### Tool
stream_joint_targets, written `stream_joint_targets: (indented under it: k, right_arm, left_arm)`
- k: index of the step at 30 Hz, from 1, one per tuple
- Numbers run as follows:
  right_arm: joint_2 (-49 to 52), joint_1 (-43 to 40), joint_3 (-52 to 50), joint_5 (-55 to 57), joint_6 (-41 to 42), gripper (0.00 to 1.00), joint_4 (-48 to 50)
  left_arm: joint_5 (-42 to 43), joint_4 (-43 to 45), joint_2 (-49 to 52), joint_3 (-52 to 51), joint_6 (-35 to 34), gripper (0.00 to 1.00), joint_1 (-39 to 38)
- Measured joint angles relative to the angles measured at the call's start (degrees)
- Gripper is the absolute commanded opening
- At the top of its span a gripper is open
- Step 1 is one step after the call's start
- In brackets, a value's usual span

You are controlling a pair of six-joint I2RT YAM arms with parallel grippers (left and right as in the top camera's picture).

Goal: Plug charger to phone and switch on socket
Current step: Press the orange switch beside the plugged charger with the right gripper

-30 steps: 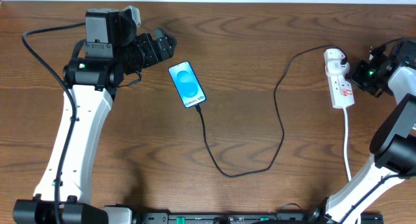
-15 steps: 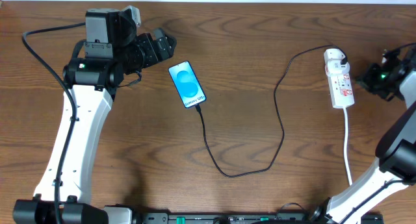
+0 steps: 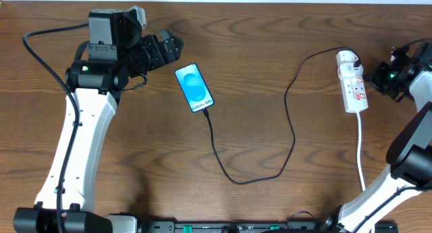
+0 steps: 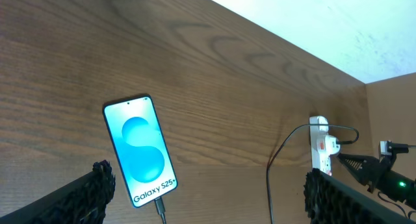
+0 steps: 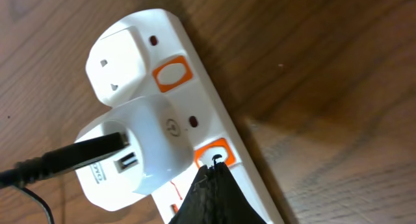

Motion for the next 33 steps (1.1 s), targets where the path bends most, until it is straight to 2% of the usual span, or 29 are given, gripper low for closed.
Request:
stream_joint_targets:
  k: [33]
  right_arm:
    - [2.9,0.7,0.0,-0.9,-0.2,0.01,3.4]
  left_arm:
    - [0.0,0.0,0.0,0.0,0.0,0.95,0.0]
